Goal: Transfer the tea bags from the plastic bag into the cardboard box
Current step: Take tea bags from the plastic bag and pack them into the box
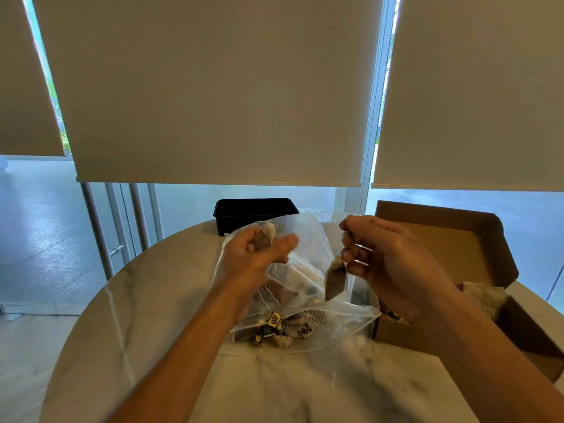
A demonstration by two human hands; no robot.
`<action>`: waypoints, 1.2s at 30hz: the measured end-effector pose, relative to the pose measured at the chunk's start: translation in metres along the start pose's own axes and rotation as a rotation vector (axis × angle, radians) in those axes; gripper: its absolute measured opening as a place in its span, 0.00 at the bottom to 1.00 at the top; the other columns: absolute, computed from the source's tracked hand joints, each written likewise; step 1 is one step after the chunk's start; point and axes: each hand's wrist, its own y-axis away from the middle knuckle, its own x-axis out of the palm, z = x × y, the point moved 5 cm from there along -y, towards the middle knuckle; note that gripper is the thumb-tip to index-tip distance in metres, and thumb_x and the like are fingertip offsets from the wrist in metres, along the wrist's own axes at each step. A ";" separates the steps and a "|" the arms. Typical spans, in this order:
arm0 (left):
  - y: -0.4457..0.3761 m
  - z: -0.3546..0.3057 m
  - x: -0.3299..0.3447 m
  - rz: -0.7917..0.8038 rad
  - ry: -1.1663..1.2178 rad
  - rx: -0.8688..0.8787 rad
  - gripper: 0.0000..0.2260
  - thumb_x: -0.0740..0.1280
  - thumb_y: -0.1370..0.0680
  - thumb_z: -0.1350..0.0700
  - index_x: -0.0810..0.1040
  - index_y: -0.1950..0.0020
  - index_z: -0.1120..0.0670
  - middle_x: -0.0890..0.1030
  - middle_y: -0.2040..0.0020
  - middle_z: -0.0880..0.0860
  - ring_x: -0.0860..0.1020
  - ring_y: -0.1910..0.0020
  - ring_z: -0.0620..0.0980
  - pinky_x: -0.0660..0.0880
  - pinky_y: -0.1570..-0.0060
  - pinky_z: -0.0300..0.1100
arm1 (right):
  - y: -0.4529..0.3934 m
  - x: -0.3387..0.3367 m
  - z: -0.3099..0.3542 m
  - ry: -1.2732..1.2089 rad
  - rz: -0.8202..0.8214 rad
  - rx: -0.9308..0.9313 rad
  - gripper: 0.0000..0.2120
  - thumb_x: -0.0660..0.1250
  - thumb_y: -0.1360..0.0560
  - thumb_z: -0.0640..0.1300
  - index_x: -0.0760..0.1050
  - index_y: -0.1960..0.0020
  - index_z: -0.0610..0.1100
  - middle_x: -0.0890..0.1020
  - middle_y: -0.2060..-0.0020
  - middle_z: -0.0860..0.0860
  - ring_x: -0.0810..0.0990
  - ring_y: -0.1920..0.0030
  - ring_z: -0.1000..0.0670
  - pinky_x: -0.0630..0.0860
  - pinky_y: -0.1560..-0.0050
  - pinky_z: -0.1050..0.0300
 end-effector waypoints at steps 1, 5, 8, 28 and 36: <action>0.003 -0.003 0.005 0.042 -0.063 0.033 0.20 0.75 0.43 0.44 0.78 0.59 0.54 0.82 0.62 0.50 0.80 0.62 0.46 0.72 0.71 0.36 | -0.001 0.001 -0.002 -0.002 -0.005 0.003 0.13 0.68 0.35 0.49 0.80 0.56 0.41 0.80 0.68 0.48 0.77 0.68 0.52 0.74 0.63 0.58; 0.016 -0.004 0.029 0.180 -0.326 0.144 0.14 0.79 0.38 0.53 0.76 0.60 0.53 0.84 0.58 0.49 0.82 0.61 0.44 0.80 0.62 0.38 | -0.003 0.002 -0.008 -0.007 -0.016 0.014 0.11 0.68 0.33 0.49 0.80 0.56 0.42 0.82 0.66 0.48 0.79 0.67 0.53 0.77 0.63 0.59; 0.017 -0.001 0.038 0.167 -0.404 0.233 0.12 0.79 0.35 0.58 0.76 0.61 0.58 0.80 0.65 0.56 0.77 0.68 0.43 0.77 0.66 0.32 | -0.004 0.001 -0.009 -0.029 -0.027 0.020 0.10 0.68 0.32 0.48 0.81 0.56 0.43 0.81 0.66 0.49 0.79 0.68 0.53 0.77 0.63 0.59; 0.012 0.002 0.027 0.223 -0.425 0.154 0.11 0.74 0.30 0.63 0.74 0.66 0.53 0.84 0.61 0.49 0.81 0.63 0.41 0.75 0.63 0.30 | -0.006 -0.051 0.009 -0.433 -0.173 0.027 0.05 0.65 0.27 0.46 0.77 0.59 0.45 0.68 0.76 0.55 0.65 0.76 0.57 0.62 0.77 0.67; 0.011 0.003 0.026 0.210 -0.423 0.135 0.12 0.74 0.31 0.61 0.76 0.68 0.48 0.84 0.60 0.50 0.81 0.61 0.45 0.75 0.60 0.38 | -0.002 -0.069 0.015 -0.502 -0.202 0.016 0.09 0.61 0.22 0.49 0.77 0.56 0.46 0.69 0.74 0.55 0.67 0.75 0.58 0.65 0.77 0.66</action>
